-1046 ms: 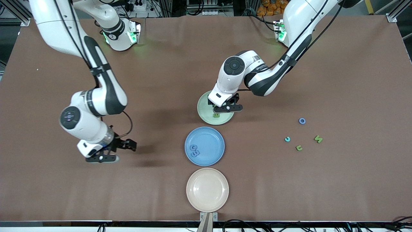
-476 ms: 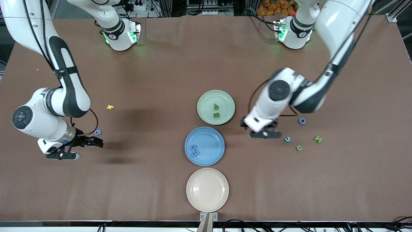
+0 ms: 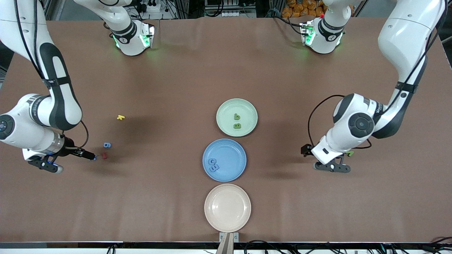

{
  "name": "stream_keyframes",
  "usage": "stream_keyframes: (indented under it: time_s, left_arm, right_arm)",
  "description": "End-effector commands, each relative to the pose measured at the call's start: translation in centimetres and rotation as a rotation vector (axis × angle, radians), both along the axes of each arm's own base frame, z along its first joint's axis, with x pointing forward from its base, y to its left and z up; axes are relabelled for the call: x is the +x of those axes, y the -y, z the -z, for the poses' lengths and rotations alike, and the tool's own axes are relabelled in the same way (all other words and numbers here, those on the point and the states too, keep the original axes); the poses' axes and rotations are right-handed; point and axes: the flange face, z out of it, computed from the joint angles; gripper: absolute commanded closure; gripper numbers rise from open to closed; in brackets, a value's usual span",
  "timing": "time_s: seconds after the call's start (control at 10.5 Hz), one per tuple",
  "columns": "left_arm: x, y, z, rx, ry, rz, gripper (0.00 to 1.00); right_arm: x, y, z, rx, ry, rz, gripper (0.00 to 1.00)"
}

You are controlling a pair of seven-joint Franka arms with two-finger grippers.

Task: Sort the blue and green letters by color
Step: 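Move the left gripper to green n while the right gripper returns to letters, then grasp the green n with the left gripper while the right gripper grasps blue letter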

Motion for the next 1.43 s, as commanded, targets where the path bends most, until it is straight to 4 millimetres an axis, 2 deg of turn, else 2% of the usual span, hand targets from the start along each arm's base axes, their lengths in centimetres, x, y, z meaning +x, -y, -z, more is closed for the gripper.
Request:
stream_keyframes:
  time_s: [0.0, 0.19, 0.29, 0.48, 0.57, 0.67, 0.76, 0.95, 1.05, 1.24, 1.33]
  left_arm:
    - [2.1, -1.5, 1.6, 0.008, 0.055, 0.057, 0.0]
    - [2.7, -3.8, 3.2, 0.039, 0.068, 0.086, 0.0]
    - [3.0, -5.7, 4.3, 0.053, 0.064, 0.06, 0.0]
    - [3.3, -6.6, 4.6, 0.043, 0.063, 0.0, 0.0]
    - [3.4, -7.8, 5.1, 0.047, 0.056, -0.075, 0.0]
    - [3.4, -8.2, 5.2, 0.042, 0.053, -0.179, 0.0]
    - [3.4, -8.2, 5.3, 0.03, 0.05, -0.32, 0.0]
    - [3.2, -7.5, 5.8, 0.018, 0.042, -0.48, 0.0]
    - [3.1, -7.4, 6.4, 0.013, 0.032, -0.525, 0.0]
    - [2.9, -7.3, 7.4, 0.01, 0.014, -0.583, 0.0]
    - [2.6, -7.4, 8.2, 0.011, 0.002, -0.585, 0.06]
  right_arm:
    - [-1.0, 1.5, -1.2, 0.001, 0.021, 0.314, 0.0]
    - [-0.1, 1.0, -0.8, 0.014, 0.078, 0.695, 0.0]
    - [0.2, 0.6, -0.3, 0.023, 0.092, 0.826, 0.0]
    - [0.2, 1.0, 1.2, 0.019, 0.091, 0.877, 0.0]
    - [0.0, 0.8, 2.3, 0.019, 0.089, 0.928, 0.02]
    - [0.0, 0.5, 3.0, 0.011, 0.104, 0.948, 0.0]
    - [-0.1, 0.7, 3.2, 0.001, 0.112, 0.941, 0.0]
    - [-1.0, 1.1, 4.6, -0.003, 0.105, 0.972, 0.0]
    - [-1.5, 1.4, 5.7, -0.005, 0.112, 0.978, 0.0]
    - [-2.1, 1.6, 6.6, -0.007, 0.103, 0.986, 0.0]
    - [-2.5, 1.6, 7.0, -0.007, 0.102, 0.99, 0.0]
